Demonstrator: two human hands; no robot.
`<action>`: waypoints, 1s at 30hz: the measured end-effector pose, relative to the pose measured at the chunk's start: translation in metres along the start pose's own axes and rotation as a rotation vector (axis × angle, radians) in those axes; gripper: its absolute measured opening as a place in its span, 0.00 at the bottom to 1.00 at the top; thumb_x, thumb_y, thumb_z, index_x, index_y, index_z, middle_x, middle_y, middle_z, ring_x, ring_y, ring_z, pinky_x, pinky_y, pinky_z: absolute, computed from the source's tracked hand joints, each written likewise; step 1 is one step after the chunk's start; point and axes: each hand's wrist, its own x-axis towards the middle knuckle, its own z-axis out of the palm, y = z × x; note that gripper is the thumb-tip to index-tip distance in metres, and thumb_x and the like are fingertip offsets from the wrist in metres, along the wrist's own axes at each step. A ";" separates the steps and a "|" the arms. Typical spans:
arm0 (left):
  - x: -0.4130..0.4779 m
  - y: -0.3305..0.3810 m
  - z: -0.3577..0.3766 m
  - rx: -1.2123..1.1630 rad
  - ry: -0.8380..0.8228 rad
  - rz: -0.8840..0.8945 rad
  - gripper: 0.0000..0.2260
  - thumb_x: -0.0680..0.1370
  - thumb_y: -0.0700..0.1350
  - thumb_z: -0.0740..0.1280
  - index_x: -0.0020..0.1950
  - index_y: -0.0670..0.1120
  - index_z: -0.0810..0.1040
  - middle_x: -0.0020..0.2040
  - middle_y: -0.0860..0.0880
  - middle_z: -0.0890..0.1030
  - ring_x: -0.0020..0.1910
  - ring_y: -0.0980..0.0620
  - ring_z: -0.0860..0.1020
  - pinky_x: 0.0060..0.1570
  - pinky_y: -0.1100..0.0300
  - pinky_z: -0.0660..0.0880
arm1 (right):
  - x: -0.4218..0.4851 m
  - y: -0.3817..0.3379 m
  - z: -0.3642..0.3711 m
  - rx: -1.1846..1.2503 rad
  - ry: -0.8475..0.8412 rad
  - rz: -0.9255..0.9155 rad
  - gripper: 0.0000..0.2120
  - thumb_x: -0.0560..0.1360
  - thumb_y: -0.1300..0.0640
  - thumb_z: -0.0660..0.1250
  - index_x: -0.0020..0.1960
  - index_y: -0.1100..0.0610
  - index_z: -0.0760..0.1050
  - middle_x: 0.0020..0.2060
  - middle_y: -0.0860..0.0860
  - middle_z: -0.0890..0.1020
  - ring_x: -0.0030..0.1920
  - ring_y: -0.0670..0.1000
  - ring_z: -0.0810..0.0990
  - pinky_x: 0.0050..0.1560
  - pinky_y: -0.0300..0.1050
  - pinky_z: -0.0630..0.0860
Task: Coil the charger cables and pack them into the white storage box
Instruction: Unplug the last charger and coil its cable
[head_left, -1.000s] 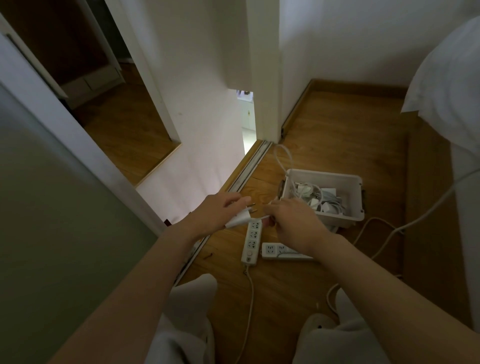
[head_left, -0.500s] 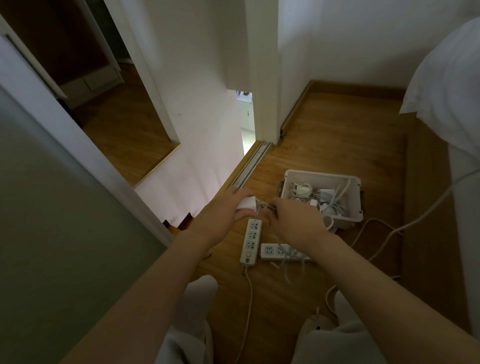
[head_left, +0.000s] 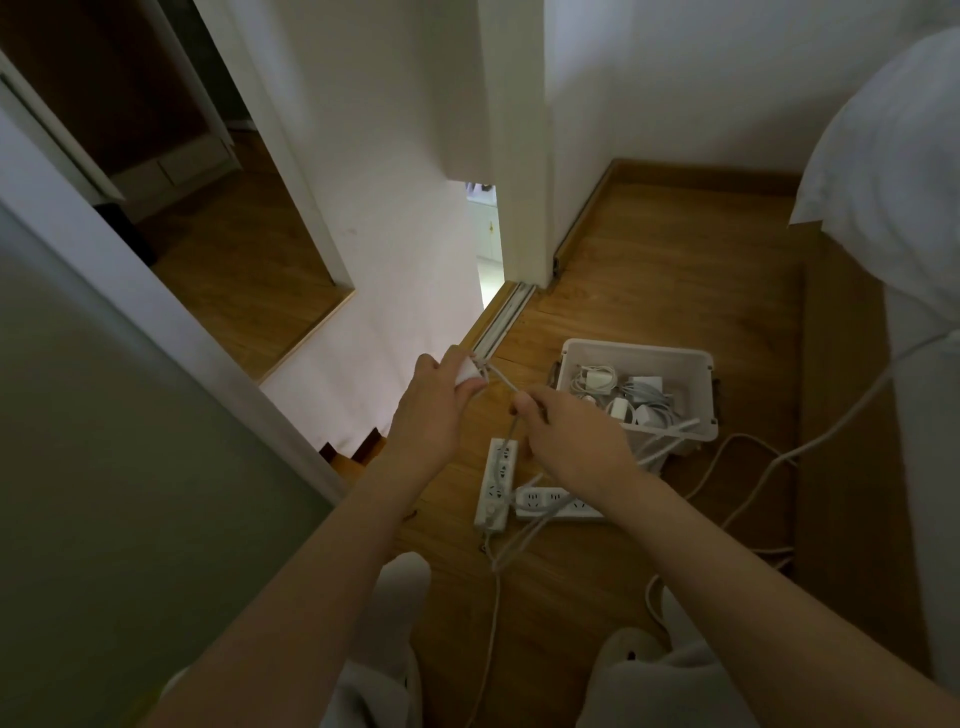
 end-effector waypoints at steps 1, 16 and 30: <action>0.002 0.000 0.000 -0.033 0.006 -0.030 0.14 0.81 0.49 0.57 0.65 0.47 0.66 0.51 0.48 0.67 0.44 0.55 0.68 0.35 0.71 0.66 | -0.001 0.001 0.000 0.048 0.010 0.005 0.18 0.82 0.48 0.48 0.53 0.52 0.75 0.37 0.47 0.82 0.37 0.48 0.80 0.38 0.43 0.75; 0.010 0.031 0.000 -1.412 0.078 -0.753 0.13 0.82 0.51 0.55 0.60 0.43 0.68 0.46 0.42 0.73 0.39 0.48 0.76 0.37 0.55 0.76 | -0.018 -0.006 0.016 -0.109 -0.065 -0.258 0.14 0.81 0.53 0.52 0.65 0.50 0.67 0.37 0.51 0.79 0.32 0.51 0.75 0.31 0.43 0.71; 0.018 0.018 -0.011 -1.705 -0.212 -0.739 0.16 0.82 0.49 0.52 0.43 0.43 0.73 0.28 0.49 0.72 0.15 0.58 0.63 0.13 0.71 0.56 | -0.020 -0.001 0.011 0.078 0.011 -0.249 0.13 0.81 0.54 0.55 0.51 0.56 0.77 0.33 0.47 0.77 0.29 0.46 0.72 0.32 0.42 0.68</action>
